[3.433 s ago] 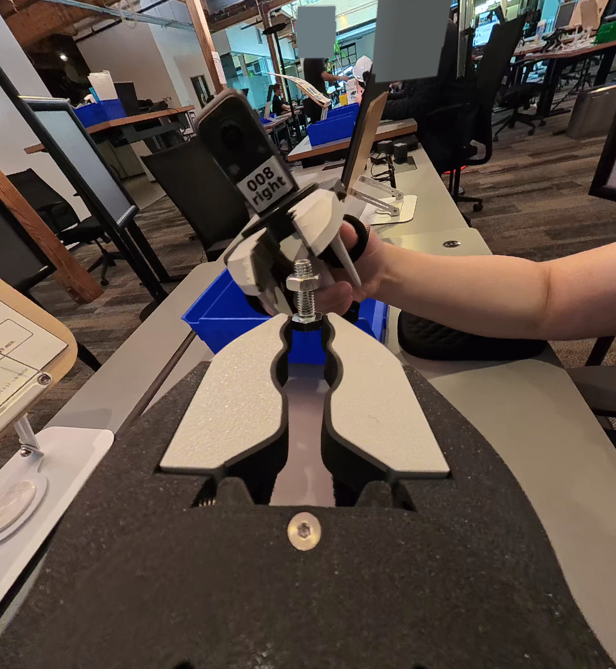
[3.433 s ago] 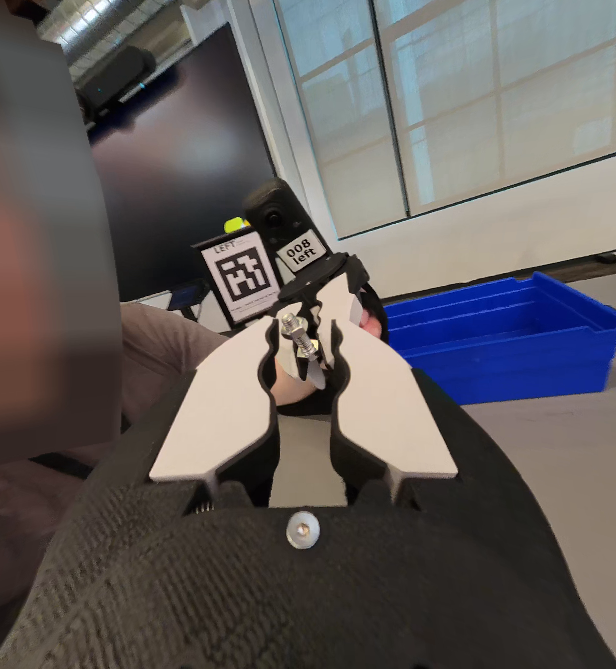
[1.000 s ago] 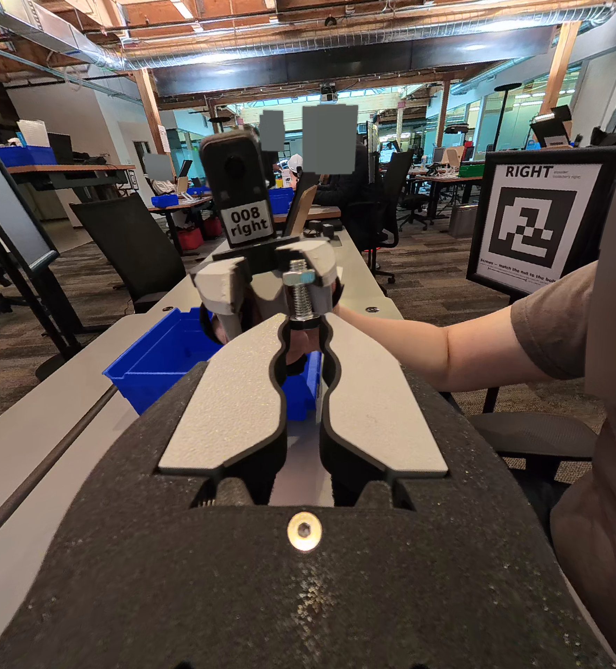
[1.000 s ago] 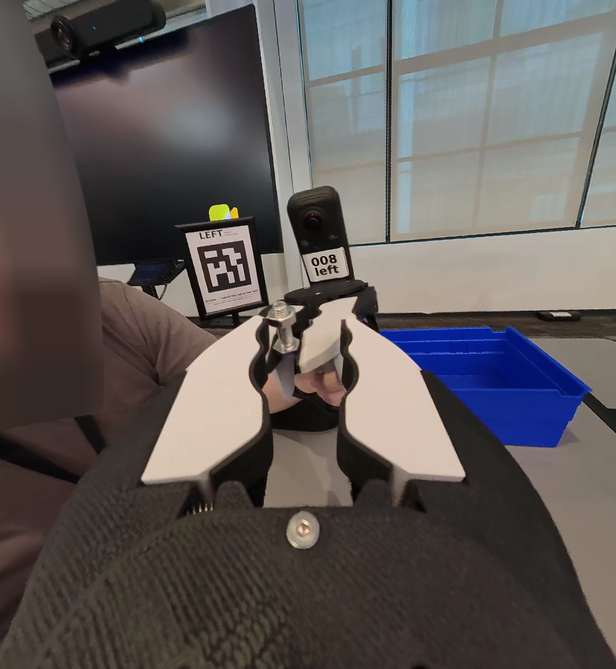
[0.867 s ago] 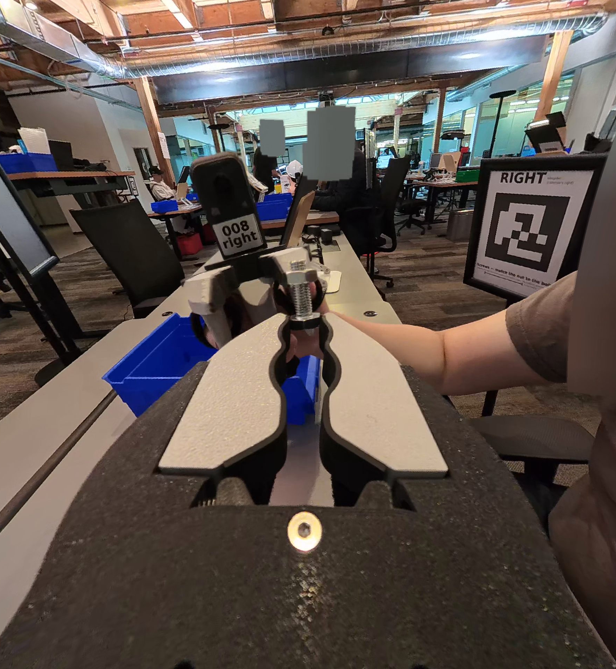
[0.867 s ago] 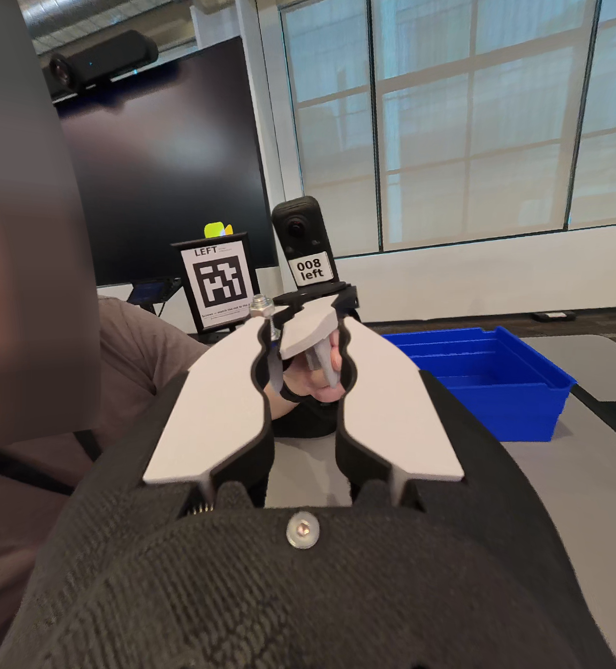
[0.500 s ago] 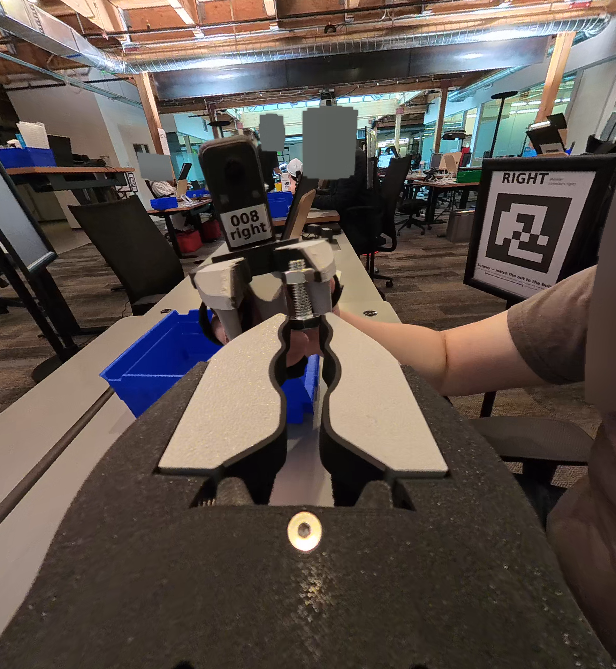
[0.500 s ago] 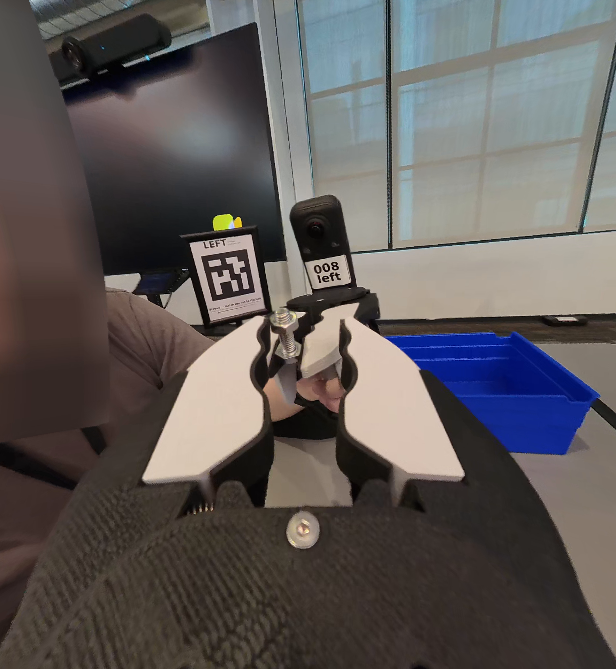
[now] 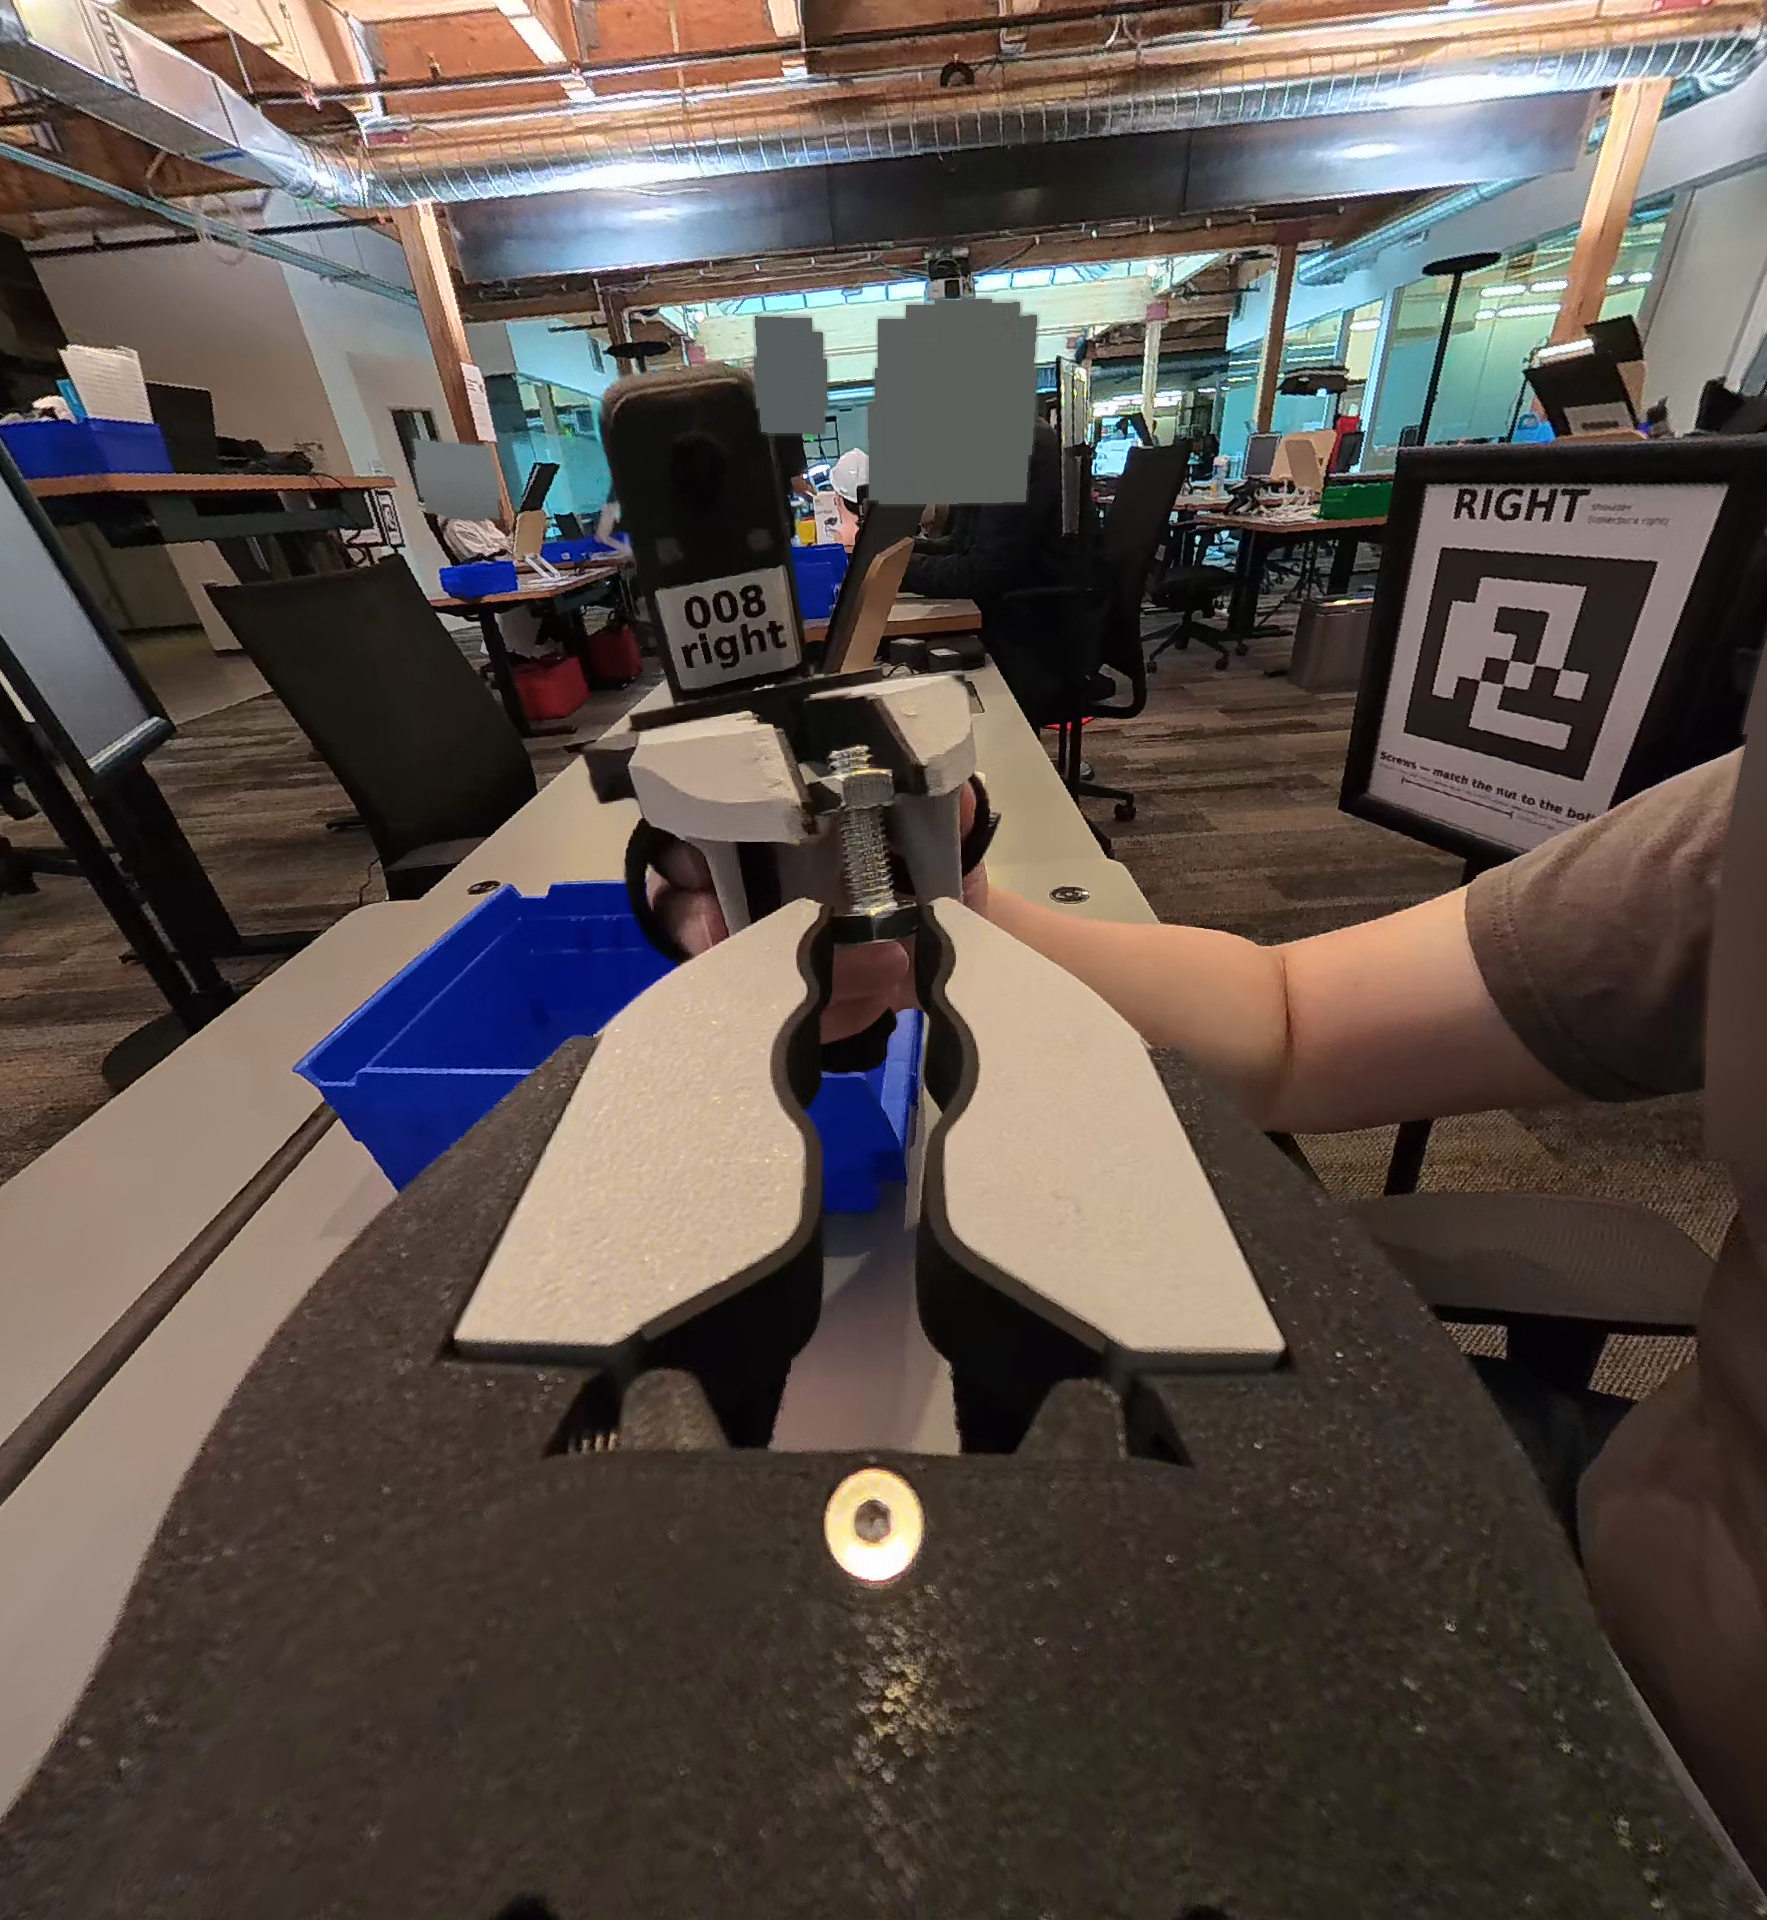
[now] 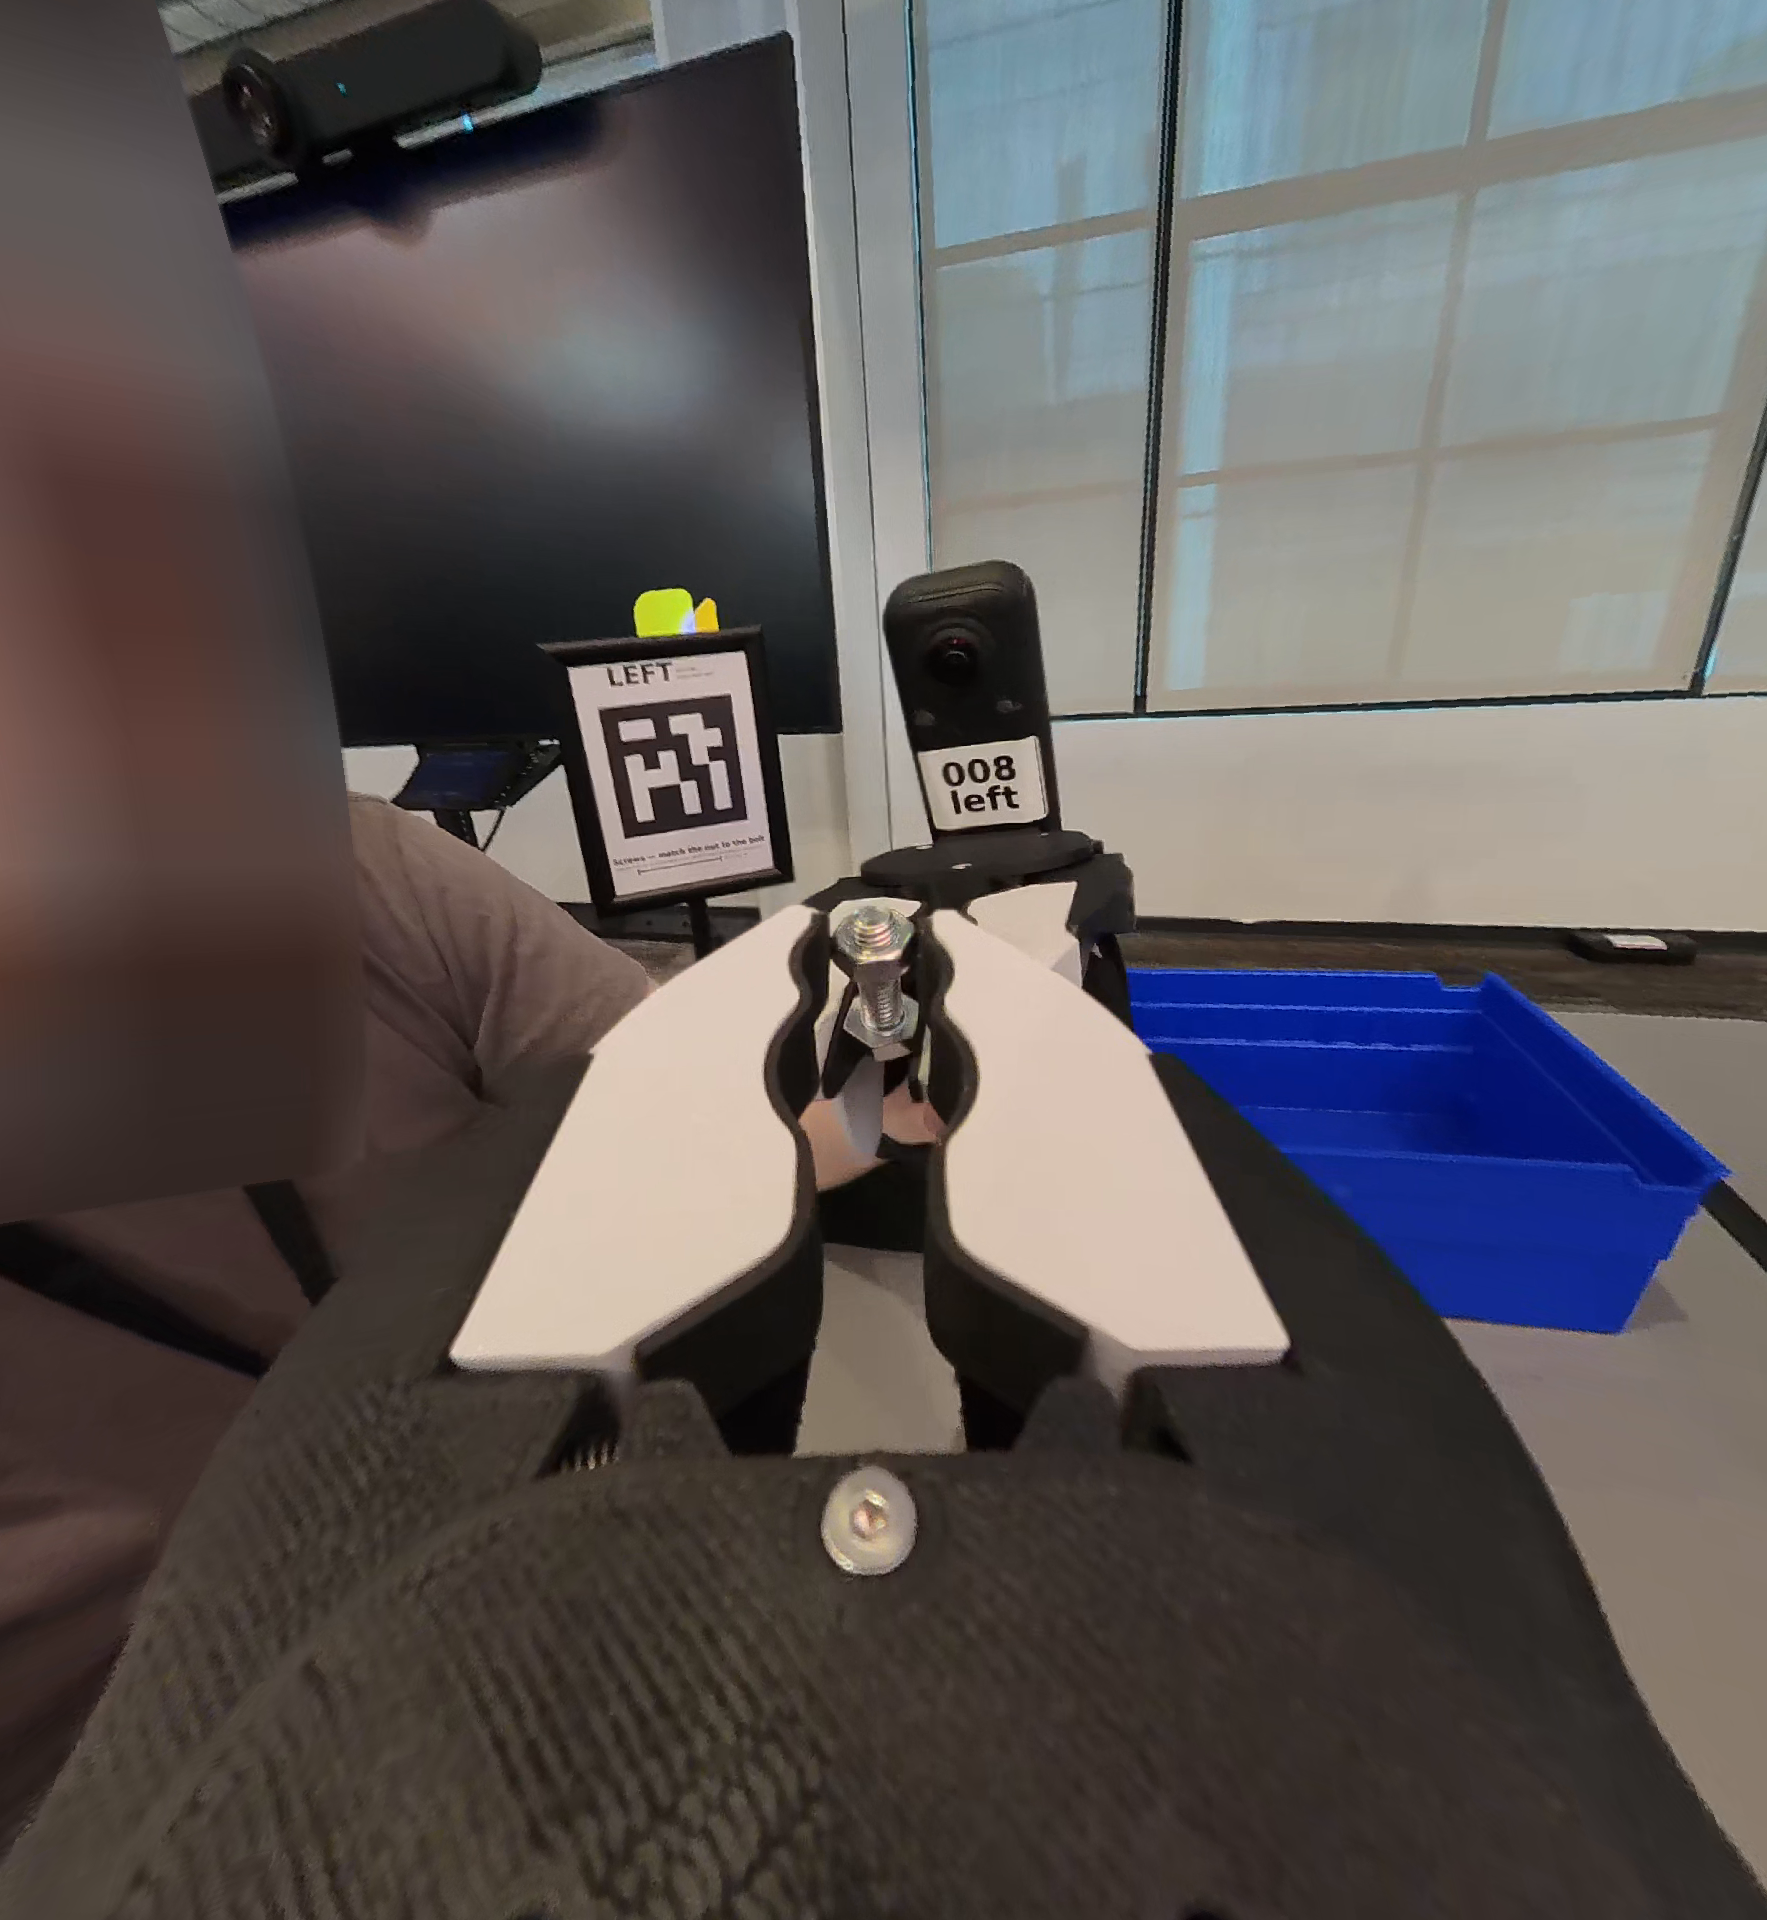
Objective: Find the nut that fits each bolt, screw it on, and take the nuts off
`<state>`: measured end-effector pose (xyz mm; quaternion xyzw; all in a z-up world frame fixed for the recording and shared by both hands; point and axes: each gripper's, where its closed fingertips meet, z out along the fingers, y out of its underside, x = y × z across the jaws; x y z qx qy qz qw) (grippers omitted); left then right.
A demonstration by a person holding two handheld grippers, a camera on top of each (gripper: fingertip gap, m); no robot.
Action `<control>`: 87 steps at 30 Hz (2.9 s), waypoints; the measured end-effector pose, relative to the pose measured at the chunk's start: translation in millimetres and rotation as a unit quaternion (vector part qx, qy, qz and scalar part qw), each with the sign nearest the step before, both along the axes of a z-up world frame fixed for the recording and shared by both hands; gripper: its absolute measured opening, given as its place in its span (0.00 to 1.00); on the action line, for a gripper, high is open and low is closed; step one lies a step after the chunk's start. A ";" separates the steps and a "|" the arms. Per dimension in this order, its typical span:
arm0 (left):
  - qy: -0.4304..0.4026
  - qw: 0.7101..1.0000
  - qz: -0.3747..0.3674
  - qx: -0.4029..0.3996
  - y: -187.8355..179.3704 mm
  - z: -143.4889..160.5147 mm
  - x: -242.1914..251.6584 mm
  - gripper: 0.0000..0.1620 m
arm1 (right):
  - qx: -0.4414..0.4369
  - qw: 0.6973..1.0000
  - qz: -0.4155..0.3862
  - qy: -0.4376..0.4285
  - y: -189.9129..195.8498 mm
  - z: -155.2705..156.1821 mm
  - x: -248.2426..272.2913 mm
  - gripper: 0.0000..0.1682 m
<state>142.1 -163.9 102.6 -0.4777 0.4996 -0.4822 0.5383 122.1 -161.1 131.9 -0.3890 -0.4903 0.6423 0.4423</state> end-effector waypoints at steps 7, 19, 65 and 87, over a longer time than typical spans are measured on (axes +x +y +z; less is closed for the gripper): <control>0.027 0.999 0.022 0.019 4.2 -7.1 2.3 0.09 | 0.047 0.997 -0.033 -0.044 -1.2 -7.2 -2.8 0.10; 0.029 0.999 0.031 0.030 6.7 -7.9 1.5 0.09 | 0.042 0.997 -0.031 -0.052 1.4 -10.3 -1.2 0.10; -0.006 1.000 0.007 -0.007 0.1 3.3 0.9 0.09 | 0.027 0.999 -0.025 -0.004 -1.2 1.7 -1.3 0.19; -0.017 1.000 -0.003 -0.009 -4.5 9.0 -1.6 0.09 | -0.003 0.999 -0.033 0.008 13.6 2.3 8.1 0.17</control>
